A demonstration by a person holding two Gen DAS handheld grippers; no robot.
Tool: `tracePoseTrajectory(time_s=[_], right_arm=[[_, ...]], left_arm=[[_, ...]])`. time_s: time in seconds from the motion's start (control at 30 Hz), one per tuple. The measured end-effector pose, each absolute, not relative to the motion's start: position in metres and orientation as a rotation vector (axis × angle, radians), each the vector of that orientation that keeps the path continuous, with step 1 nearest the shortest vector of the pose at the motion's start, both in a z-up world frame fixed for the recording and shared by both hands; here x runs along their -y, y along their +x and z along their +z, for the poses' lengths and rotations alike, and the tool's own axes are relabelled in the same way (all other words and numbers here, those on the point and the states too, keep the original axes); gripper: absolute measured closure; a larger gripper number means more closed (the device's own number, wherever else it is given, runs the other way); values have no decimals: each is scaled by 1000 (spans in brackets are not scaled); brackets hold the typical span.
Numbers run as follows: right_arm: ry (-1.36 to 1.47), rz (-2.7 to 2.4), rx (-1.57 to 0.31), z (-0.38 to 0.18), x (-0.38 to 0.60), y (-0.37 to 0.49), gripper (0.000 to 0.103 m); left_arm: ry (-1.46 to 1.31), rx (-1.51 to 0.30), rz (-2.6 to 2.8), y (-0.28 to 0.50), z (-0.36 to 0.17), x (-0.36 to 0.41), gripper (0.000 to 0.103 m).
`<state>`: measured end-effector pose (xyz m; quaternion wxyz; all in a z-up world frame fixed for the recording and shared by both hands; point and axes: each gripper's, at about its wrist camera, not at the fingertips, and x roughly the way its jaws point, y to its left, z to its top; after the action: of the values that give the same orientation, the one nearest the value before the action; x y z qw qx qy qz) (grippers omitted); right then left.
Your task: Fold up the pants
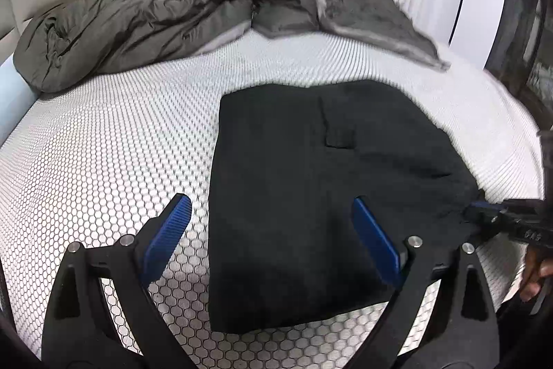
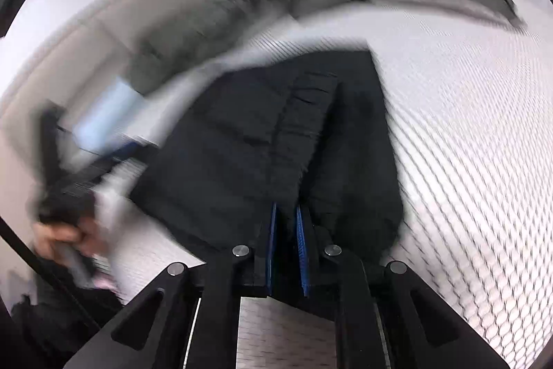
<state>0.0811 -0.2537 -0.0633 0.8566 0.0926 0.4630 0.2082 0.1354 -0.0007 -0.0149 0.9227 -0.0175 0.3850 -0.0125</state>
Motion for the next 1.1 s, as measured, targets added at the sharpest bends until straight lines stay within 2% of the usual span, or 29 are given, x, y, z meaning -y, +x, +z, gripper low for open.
tracePoseTrajectory(time_s=[0.03, 0.1, 0.13, 0.17, 0.43, 0.53, 0.57, 0.7, 0.73, 0.83, 0.87, 0.97, 1.07, 1.1], right_arm=[[217, 447, -978, -66, 256, 81, 89], [246, 466, -942, -53, 263, 75, 75], [255, 462, -914, -48, 267, 72, 55], [264, 459, -892, -44, 269, 70, 41], [272, 430, -931, -57, 267, 94, 40], [216, 404, -935, -63, 246, 118, 70], [191, 400, -914, -60, 242, 119, 85], [148, 434, -779, -29, 238, 108, 87], [124, 411, -801, -31, 237, 111, 86], [61, 283, -915, -57, 239, 126, 68], [78, 282, -904, -56, 241, 123, 58], [28, 287, -821, -36, 232, 109, 44], [-24, 318, -731, -20, 222, 89, 32], [-38, 336, -715, -18, 219, 83, 32]], left_arm=[[-21, -810, -15, 137, -19, 2, 10], [-8, -826, -19, 138, -25, 3, 10], [3, -831, -25, 138, -27, 6, 10], [13, -833, -30, 138, -29, 7, 10], [71, -841, -42, 134, -38, 16, 10], [71, -847, -43, 136, -40, 13, 10], [65, -845, -39, 136, -39, 12, 10], [47, -831, -49, 133, -34, 11, 10], [50, -835, -44, 133, -36, 10, 10], [53, -841, -38, 133, -36, 8, 10], [59, -831, -32, 131, -33, 9, 10], [78, -780, -55, 125, -24, 14, 9], [123, -754, -98, 122, -19, 29, 4], [141, -748, -111, 121, -19, 35, 4]])
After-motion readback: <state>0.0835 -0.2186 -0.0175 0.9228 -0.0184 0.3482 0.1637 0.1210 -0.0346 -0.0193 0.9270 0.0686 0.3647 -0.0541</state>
